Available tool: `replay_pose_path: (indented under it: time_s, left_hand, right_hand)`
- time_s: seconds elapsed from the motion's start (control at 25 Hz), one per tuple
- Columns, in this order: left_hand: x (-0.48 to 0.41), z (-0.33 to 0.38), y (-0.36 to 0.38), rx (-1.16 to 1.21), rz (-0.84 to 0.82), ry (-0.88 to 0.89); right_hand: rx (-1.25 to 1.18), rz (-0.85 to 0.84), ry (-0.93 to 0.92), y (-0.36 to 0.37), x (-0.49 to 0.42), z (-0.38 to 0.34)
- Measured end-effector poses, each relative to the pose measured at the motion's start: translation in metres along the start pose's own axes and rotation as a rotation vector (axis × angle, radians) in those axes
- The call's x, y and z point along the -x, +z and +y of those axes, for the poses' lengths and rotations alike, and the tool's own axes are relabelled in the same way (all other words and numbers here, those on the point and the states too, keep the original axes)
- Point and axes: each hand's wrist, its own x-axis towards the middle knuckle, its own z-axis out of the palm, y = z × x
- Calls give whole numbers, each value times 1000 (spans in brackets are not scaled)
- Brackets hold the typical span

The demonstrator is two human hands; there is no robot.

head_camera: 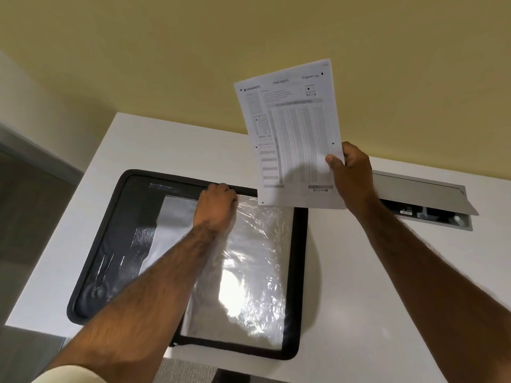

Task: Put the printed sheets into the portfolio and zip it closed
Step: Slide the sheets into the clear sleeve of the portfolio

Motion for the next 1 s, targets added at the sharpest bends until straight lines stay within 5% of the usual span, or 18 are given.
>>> replay_pose_path:
  time_s: [0.24,1.0]
  left_hand:
    - [2,6,-7,156,-195,3]
    - [4,20,-29,314,-209,-32]
  right_hand:
    - [-131,-57,-19,8,-18,-16]
    - [9,-315,-47,91,-38,-17]
